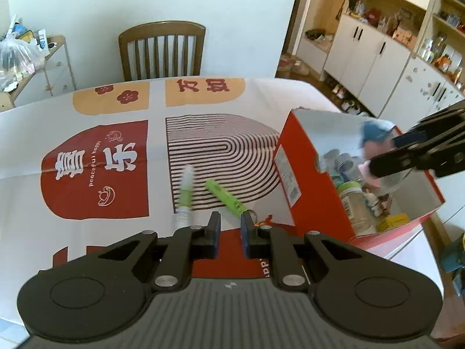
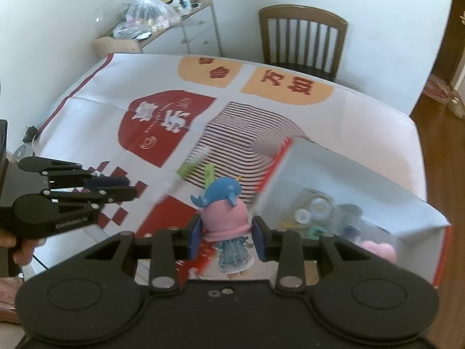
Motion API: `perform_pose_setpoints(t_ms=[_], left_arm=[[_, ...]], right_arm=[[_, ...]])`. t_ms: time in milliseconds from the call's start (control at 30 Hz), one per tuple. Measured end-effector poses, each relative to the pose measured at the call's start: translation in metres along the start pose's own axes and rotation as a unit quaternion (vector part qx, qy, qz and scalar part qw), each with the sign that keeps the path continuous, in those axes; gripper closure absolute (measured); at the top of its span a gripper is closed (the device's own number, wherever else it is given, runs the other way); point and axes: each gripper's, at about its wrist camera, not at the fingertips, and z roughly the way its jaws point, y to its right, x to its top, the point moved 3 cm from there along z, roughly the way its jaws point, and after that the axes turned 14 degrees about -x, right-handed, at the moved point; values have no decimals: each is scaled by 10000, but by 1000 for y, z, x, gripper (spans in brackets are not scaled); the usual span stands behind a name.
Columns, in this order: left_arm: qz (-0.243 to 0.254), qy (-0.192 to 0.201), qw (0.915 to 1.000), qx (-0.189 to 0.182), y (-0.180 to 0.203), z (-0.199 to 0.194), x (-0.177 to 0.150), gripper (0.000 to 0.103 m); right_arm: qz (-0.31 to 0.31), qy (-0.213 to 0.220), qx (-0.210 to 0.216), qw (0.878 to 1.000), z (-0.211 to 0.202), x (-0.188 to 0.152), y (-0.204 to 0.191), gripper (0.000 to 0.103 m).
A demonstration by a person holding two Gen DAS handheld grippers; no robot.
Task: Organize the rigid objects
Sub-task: 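Carry the figurine into the box with the right gripper while the left gripper carries the glue stick there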
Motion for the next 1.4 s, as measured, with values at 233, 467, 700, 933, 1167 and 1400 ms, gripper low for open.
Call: perform_pose_setpoints(t_ms=[233,467,700,933,1167,1400], left_arm=[[-427,-44,9984,380,-39,27,4,86],[-454,72,9949,903,-95,54,13,23],[-560,-317,9925,1041,-139,95,11,24],[-218,-372,9936,1040,-140,105,5,57],[9,-365,9955,879,-127,106,2,86],[-215,-366,9945,955,-120,92,1,86]], right_arm=[[288,-70,-79,9995,-2,-20,40,68],[593,-247,-259,9976,0,-36,64,68],[922,-467,-447,9936,10,-45,75,68],[1012,-526,-492,9923,17,-42,70,68],[1004,-545,-471,9923,21,-39,63,68],[1011,-496,-462,9926,18,-42,68,68]])
